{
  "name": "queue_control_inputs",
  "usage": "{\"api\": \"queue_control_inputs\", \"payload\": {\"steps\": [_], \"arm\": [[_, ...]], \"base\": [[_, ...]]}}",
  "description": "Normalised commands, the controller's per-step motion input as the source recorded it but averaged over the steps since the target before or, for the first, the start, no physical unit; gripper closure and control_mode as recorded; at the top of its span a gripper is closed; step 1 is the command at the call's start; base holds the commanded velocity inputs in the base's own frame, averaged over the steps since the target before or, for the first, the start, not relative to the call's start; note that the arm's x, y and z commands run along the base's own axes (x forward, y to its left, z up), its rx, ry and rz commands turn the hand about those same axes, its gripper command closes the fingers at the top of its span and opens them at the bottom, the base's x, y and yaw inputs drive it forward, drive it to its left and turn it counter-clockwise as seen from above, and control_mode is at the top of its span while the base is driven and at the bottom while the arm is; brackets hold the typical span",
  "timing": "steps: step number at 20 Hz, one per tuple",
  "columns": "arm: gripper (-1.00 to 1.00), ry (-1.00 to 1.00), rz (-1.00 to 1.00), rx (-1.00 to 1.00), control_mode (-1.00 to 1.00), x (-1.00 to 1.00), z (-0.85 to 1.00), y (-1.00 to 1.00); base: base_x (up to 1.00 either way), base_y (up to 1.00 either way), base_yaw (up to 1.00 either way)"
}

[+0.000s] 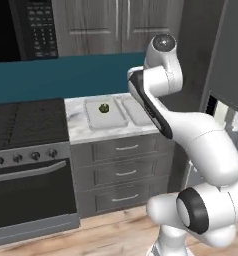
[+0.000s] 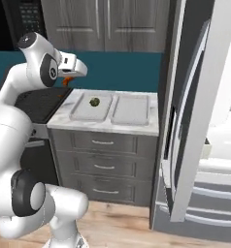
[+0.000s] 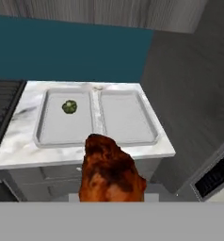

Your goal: Place one broccoli and one chicken drumstick in each tupperware on the nearby counter, to pack two identical lunches.

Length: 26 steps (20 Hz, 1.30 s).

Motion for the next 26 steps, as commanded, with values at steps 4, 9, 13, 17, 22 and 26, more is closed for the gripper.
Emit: {"api": "queue_control_inputs", "payload": {"steps": [4,9,13,17,22,26], "arm": [[1.00,0.00,0.00,0.00,1.00,0.00,0.00,0.00],[1.00,0.00,0.00,0.00,1.00,0.00,0.00,0.00],[1.00,0.00,0.00,0.00,1.00,0.00,0.00,0.00],[1.00,0.00,0.00,0.00,1.00,0.00,0.00,0.00],[1.00,0.00,-0.05,0.00,-1.00,-0.39,-0.30,0.00],[1.00,-0.01,0.00,0.00,-1.00,-0.46,-0.51,0.03]], "base": [[1.00,0.40,0.00],[1.00,0.25,0.00],[0.85,0.16,-0.01],[0.44,0.11,-0.06],[0.00,0.00,0.00],[0.00,0.00,0.00]]}}
